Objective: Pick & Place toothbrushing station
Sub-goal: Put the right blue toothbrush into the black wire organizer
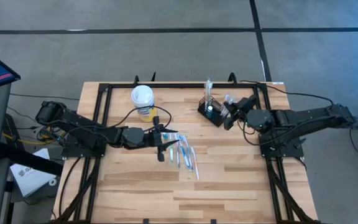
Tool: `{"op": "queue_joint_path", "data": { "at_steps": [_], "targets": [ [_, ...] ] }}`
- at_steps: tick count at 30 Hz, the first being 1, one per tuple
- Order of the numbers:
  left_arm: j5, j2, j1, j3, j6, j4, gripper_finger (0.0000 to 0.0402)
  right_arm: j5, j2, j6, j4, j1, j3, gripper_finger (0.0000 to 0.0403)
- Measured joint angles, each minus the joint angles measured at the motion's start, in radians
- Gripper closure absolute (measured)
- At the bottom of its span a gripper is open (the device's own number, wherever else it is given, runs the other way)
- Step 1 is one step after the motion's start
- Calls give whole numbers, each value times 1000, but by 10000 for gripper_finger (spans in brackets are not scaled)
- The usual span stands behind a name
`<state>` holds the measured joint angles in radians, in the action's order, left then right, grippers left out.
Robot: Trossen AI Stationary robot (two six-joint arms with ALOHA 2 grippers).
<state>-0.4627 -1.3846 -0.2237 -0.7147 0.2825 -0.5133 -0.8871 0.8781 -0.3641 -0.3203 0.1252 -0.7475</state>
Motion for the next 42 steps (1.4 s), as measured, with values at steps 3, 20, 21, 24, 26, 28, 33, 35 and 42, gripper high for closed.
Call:
{"op": "queue_joint_path", "data": {
  "at_steps": [3, 20, 21, 24, 26, 28, 33, 35, 42],
  "targets": [
    [0, 0, 0, 0, 0, 0, 245, 3, -21, -26, -26, -11, 2, 399],
    [0, 0, 3, 0, 0, -1, 247, 133, -145, -29, 170, -132, 226, 400],
    [0, 0, 3, 0, 0, -1, 247, 135, -143, -29, 175, -136, 230, 400],
    [0, 0, 3, 0, 0, 0, 247, 155, -131, -29, 198, -145, 241, 400],
    [0, 0, 3, 0, 0, -1, 247, 158, -131, -29, 208, -155, 247, 400],
    [0, 0, 3, 0, 0, 0, 247, 159, -127, -40, 214, -163, 261, 400],
    [0, 0, 3, 0, 0, -1, 247, 197, -100, -46, 283, -186, 304, 399],
    [0, 0, 3, 0, 0, -1, 247, 213, -79, -47, 303, -196, 319, 397],
    [0, 0, 3, 0, 0, -1, 247, 260, 20, -47, 365, -235, 333, 398]
  ]
}}
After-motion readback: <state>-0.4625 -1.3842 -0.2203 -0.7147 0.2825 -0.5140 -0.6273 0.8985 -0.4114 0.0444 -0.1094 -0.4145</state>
